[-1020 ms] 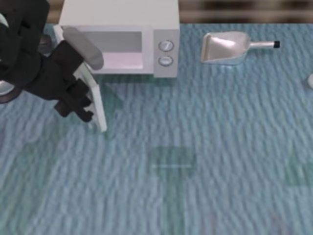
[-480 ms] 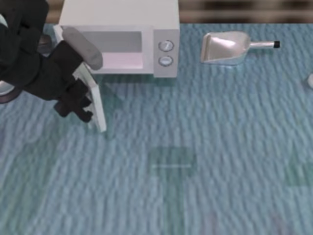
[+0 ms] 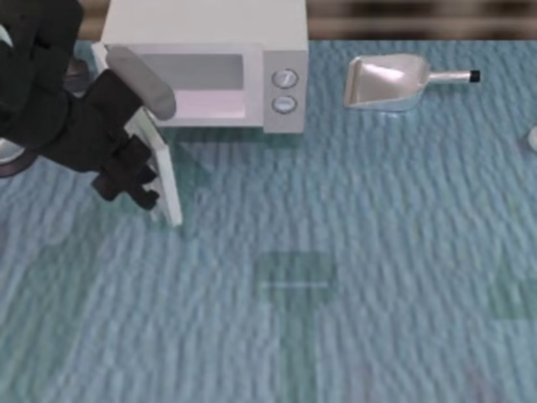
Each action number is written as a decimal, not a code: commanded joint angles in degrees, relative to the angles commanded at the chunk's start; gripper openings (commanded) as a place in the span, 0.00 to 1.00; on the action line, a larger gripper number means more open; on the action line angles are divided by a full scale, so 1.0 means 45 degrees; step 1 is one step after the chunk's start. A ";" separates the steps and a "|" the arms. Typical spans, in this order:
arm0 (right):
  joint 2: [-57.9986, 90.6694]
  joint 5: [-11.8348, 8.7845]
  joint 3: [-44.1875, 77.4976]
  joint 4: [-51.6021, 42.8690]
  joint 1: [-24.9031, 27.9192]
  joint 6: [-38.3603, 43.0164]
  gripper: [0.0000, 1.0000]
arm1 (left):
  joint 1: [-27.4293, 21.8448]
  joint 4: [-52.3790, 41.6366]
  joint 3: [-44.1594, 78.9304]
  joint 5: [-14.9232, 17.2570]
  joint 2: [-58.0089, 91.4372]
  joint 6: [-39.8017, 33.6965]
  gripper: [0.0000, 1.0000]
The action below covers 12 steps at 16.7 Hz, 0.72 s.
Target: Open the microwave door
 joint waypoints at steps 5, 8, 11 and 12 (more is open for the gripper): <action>0.0000 0.0000 0.0000 0.0000 0.0000 0.0000 1.00 | 0.0054 -0.0077 -0.0005 0.0093 0.0042 0.0185 0.00; 0.0000 0.0000 0.0000 0.0000 0.0000 0.0000 1.00 | 0.0410 -0.0383 0.0073 0.0381 0.0045 0.1032 0.00; 0.0000 0.0000 0.0000 0.0000 0.0000 0.0000 1.00 | 0.0863 -0.0810 0.0115 0.0814 0.0062 0.2086 0.00; 0.0000 0.0000 0.0000 0.0000 0.0000 0.0000 1.00 | 0.1001 -0.0936 0.0129 0.0954 0.0061 0.2409 0.00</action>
